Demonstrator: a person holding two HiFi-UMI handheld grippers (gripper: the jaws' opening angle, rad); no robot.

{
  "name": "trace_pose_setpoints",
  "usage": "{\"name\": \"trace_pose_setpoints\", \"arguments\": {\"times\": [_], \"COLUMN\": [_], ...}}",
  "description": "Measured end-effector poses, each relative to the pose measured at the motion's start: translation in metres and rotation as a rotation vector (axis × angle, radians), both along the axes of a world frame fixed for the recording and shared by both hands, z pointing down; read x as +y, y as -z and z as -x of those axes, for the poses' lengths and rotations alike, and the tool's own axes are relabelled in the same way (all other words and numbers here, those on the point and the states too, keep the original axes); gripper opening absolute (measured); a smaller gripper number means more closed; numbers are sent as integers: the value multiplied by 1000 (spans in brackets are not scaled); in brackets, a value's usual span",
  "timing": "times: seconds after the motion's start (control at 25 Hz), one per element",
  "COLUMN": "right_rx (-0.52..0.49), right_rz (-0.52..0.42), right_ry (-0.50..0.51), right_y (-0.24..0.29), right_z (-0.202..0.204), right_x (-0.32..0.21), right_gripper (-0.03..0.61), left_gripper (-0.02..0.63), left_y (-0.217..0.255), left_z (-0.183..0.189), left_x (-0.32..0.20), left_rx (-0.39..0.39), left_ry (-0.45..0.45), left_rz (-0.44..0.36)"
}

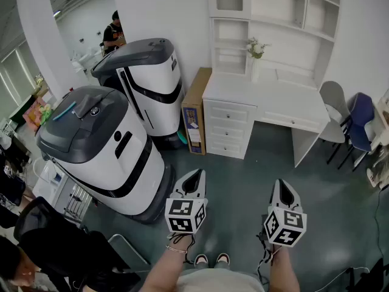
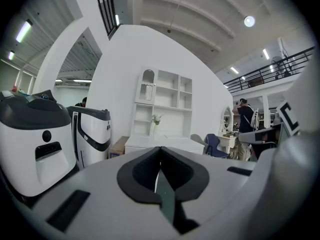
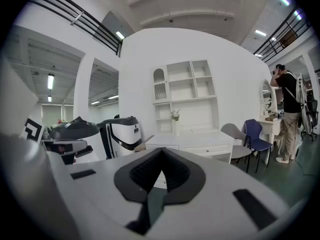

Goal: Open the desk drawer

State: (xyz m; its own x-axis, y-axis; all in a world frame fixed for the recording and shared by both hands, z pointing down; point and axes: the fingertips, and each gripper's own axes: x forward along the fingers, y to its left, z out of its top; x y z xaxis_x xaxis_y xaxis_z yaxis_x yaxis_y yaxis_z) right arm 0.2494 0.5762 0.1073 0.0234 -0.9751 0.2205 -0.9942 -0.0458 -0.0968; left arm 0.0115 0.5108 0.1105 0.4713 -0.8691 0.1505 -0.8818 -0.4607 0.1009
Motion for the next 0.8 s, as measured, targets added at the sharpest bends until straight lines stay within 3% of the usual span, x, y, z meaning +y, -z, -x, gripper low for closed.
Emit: {"name": "trace_pose_setpoints", "arguments": {"times": [0.72, 0.8], "right_rx": [-50, -56], "right_rz": [-4, -1], "right_ry": [-4, 4], "right_y": [-10, -11], "right_z": [15, 20], "right_x": [19, 20], "right_gripper": [9, 44], "left_gripper": [18, 18], "left_y": [-7, -7], "left_z": [12, 15], "left_x": [19, 21], "left_rx": [-25, -28], "left_ry": [-10, -9], "left_rz": [11, 12]}}
